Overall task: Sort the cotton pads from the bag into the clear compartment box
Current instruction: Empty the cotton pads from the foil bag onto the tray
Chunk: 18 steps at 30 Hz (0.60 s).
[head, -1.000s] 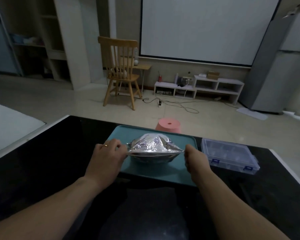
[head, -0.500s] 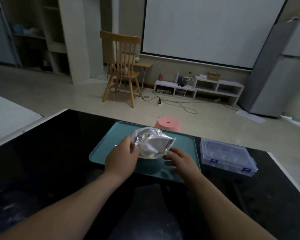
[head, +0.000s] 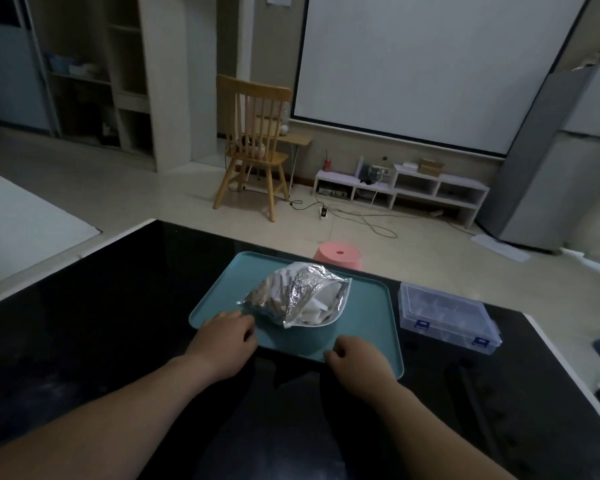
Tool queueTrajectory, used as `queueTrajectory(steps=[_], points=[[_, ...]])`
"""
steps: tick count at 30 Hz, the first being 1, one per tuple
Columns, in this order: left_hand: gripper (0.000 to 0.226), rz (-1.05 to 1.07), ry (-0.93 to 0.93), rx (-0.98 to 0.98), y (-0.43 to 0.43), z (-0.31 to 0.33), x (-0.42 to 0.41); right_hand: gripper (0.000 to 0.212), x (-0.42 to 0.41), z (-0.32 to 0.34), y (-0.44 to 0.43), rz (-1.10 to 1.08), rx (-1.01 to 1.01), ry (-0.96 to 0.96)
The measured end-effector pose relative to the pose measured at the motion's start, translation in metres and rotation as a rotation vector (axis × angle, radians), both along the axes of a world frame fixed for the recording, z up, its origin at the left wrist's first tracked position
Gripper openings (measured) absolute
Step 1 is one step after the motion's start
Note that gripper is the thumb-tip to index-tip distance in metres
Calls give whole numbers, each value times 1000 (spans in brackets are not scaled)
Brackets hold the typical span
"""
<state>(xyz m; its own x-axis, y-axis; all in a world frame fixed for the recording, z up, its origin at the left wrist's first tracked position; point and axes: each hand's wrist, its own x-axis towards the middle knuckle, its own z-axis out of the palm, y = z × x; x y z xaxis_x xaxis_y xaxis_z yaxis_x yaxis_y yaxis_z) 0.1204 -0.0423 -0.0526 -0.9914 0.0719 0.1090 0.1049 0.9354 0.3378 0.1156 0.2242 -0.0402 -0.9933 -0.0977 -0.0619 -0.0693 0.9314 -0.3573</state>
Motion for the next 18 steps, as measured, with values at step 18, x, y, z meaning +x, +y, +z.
queueTrajectory(steps=[18], points=[[28, 283, -41, 507, 2, 77, 66, 24, 82, 53, 11, 119, -183, 201]])
